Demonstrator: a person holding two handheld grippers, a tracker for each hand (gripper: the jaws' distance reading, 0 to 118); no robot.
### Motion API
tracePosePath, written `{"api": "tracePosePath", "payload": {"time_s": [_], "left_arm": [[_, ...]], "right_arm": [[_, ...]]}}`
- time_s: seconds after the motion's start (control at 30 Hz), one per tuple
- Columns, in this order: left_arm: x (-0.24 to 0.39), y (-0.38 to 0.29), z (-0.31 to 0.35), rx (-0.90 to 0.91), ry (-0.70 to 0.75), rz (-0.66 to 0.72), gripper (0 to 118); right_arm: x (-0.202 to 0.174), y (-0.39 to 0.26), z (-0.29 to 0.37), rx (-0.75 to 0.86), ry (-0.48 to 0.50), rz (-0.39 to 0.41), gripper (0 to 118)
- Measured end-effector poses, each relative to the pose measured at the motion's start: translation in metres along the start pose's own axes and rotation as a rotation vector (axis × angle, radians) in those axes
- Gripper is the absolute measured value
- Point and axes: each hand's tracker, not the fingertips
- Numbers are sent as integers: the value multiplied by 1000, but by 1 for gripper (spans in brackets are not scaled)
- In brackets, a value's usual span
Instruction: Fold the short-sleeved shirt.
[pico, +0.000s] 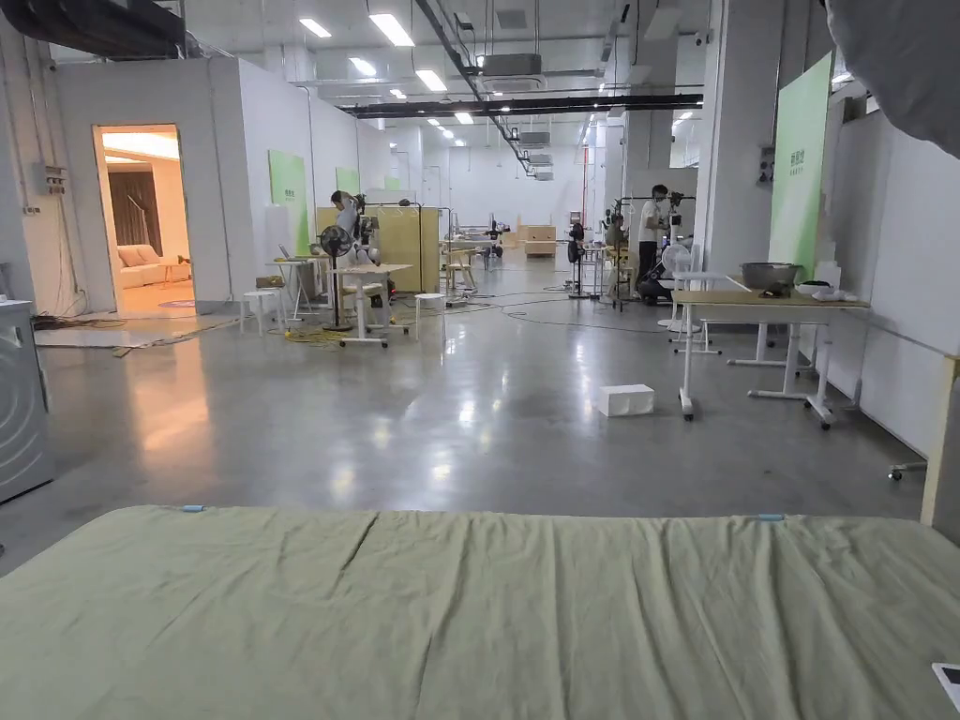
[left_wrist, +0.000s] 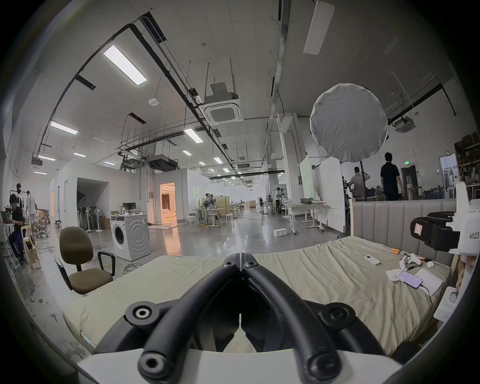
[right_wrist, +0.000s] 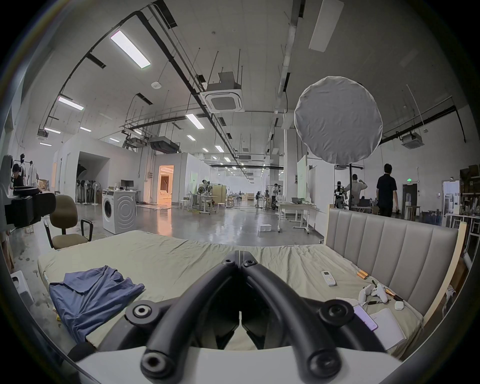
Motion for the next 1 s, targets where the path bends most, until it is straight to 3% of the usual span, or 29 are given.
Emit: {"api": "tracePosePath", "payload": {"time_s": [0.53,0.77,1.0], "left_arm": [[2,1,0,3,-6,-1,0],[13,5,-6,11,-21,3,0],[13,8,-2,18,-22,-6,0]], "right_arm": [[1,0,1,-7,7,3,0],[14,0,13,8,-38,40,0],[24,0,12,6,-51,-35,0]]}}
